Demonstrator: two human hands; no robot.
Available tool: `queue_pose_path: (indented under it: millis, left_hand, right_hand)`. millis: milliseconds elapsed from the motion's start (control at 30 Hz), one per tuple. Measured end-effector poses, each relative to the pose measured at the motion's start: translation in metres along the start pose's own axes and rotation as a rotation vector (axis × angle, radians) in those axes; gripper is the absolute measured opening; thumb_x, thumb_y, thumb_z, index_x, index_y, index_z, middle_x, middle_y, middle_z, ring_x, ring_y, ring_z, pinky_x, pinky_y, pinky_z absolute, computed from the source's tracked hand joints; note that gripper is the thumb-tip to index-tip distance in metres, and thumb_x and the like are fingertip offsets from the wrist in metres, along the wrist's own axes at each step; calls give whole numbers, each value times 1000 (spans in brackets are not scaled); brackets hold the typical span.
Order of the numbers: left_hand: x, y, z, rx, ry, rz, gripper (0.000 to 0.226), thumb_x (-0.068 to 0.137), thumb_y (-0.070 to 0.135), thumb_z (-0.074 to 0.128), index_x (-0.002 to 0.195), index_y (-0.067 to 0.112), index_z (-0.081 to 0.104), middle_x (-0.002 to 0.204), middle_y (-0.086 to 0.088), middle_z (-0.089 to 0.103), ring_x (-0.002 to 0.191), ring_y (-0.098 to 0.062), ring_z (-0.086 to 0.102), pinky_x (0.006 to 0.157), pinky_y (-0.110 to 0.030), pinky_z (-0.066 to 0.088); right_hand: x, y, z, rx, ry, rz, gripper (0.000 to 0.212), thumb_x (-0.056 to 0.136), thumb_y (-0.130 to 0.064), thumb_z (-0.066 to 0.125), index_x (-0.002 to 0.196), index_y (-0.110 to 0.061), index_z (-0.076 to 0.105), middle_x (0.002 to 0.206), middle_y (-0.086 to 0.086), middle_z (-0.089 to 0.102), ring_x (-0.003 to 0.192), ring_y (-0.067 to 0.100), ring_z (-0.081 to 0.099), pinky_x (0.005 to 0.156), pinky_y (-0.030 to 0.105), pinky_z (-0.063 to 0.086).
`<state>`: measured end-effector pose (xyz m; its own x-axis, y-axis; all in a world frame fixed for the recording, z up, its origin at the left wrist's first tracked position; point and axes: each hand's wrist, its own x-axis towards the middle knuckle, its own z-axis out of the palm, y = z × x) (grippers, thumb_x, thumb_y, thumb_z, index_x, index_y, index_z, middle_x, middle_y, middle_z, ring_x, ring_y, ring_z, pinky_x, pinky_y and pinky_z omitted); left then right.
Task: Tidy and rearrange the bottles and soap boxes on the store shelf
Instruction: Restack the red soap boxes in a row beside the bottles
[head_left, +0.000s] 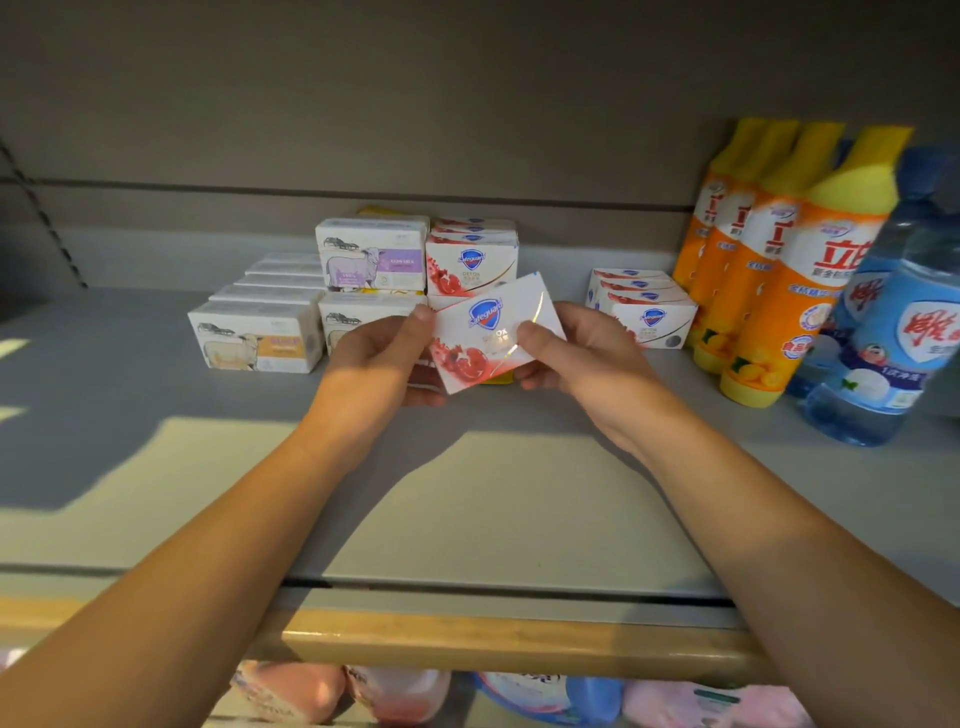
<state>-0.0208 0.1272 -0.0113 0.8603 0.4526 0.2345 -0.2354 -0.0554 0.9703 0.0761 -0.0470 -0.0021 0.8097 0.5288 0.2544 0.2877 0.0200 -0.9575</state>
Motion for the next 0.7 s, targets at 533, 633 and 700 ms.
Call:
queue_pose_path:
  millis: [533,633,700]
  left_hand:
    - [-5,-5,4,309,-256,178,30,84,7,70,109,25,69,98,1,76,91,-17,72,88,-38,56]
    - [-6,-4,9,309,-241,181,32,82,6,73,103,30,67,95,-1,75,88,-17,72,85,-33,57]
    - [-7,-4,14,326,-217,183,29,80,8,75,103,26,68,94,-4,75,86,-16,71,82,-25,56]
  right_hand:
    - [-8,-12,-5,-742,-117,-244,43,86,-27,71,127,-27,60,122,-11,61,101,-6,49,75,-6,30]
    - [-7,-14,-8,-822,-140,-245,43,87,-26,70,128,-25,58,128,-6,61,111,7,53,75,4,33]
    - [-6,-15,-13,-873,-151,-227,42,88,-25,70,128,-25,57,129,-6,61,114,11,54,77,15,34]
